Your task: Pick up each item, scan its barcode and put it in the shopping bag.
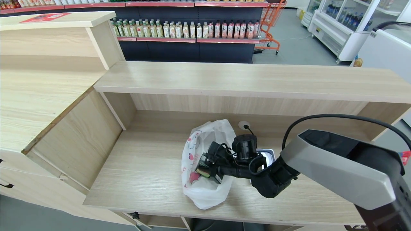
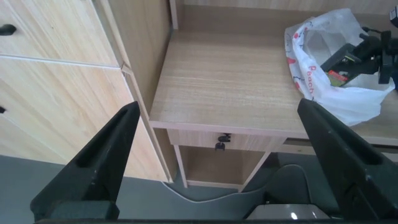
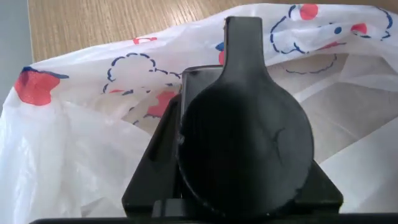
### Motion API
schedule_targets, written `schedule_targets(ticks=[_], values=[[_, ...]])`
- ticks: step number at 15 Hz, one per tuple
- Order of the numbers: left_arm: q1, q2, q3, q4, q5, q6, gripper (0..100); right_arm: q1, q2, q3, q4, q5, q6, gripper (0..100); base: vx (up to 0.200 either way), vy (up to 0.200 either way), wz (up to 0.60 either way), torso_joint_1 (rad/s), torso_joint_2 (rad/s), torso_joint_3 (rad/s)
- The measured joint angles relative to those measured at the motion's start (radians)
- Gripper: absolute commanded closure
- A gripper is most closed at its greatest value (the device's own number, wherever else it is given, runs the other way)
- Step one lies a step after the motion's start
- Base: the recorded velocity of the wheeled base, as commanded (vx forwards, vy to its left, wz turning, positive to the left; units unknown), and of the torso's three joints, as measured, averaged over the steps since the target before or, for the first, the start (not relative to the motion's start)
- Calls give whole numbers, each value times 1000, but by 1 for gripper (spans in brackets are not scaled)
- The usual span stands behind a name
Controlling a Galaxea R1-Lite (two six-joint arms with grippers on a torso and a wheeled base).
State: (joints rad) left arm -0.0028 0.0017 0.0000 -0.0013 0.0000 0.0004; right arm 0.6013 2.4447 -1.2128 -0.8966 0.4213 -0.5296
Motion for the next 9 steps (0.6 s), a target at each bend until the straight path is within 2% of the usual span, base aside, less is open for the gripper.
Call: schedule_targets(ticks=[3,6,9], values=[[1,0,0,0,0,0,0,-5,6,1,0,3,39,0,0,0,0,0,0,0],[0,0,0,0,0,0,0,-5,-47,0,18,4,228,0,0,0,0,0,0,0],[0,0,0,0,0,0,0,-37,-171,27,151,4,445,0,0,0,0,0,0,0]])
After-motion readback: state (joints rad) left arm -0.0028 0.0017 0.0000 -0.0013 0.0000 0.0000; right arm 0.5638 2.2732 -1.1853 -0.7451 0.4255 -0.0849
